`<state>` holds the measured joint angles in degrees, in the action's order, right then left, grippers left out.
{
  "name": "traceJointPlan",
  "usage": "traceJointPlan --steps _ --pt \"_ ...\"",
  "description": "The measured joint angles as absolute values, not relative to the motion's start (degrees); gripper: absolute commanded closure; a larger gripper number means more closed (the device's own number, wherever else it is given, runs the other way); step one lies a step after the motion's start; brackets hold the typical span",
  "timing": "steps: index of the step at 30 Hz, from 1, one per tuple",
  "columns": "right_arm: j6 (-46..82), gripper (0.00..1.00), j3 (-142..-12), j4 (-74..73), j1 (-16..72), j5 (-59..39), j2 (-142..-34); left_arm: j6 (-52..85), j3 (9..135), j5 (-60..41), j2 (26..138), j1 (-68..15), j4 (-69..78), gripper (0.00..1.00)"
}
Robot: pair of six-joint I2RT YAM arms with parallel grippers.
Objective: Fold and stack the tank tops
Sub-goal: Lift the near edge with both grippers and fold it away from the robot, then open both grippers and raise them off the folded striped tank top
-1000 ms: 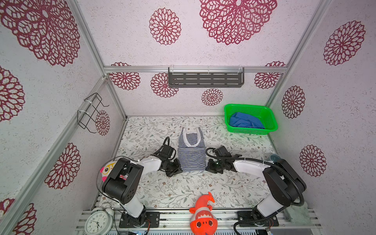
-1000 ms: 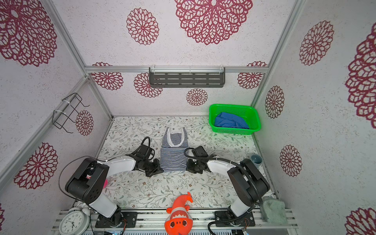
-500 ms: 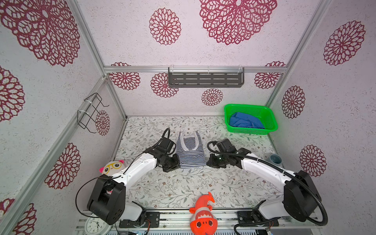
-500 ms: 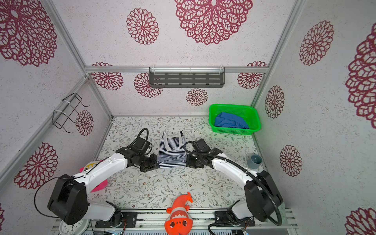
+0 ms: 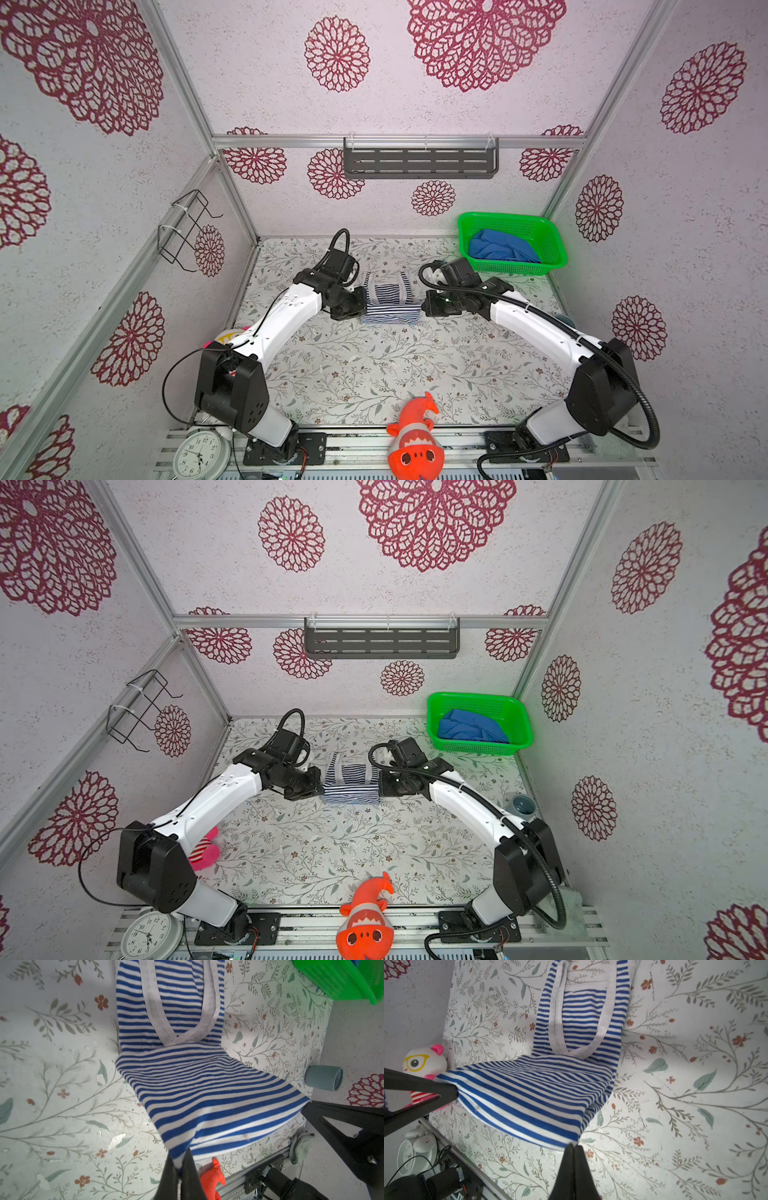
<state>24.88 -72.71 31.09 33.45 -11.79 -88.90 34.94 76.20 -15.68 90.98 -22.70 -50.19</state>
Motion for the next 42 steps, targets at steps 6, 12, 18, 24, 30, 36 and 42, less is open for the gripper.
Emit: traceJointPlan --steps 6,12,18,24,30,36,42 --pt "20.8 1.00 -78.0 29.9 31.3 -11.8 -96.4 31.4 80.4 -17.8 97.8 -19.2 -47.6 1.00" --pt "18.2 1.00 -84.6 27.5 28.6 -11.9 -105.0 28.8 87.5 -20.3 106.7 -16.5 -45.4 1.00" --pt "15.4 1.00 -94.0 26.0 27.0 -11.7 -114.7 26.9 95.3 -22.5 115.2 -13.4 -43.7 1.00" --pt "14.5 1.00 -102.5 24.7 26.3 -12.1 -123.7 26.3 99.6 -24.9 123.0 -10.5 -40.8 0.86" --pt "15.2 0.68 -107.7 24.1 24.4 -8.6 -130.5 24.8 108.3 -24.3 130.5 -8.6 -39.6 0.38" --pt "15.1 0.38 -108.9 22.3 21.7 -5.5 -130.9 24.1 109.9 -21.6 129.1 -7.0 -37.9 0.30" --pt "18.1 0.59 -99.5 18.2 21.8 -5.4 -123.2 27.0 97.7 -18.9 120.0 -7.7 -33.1 0.48"
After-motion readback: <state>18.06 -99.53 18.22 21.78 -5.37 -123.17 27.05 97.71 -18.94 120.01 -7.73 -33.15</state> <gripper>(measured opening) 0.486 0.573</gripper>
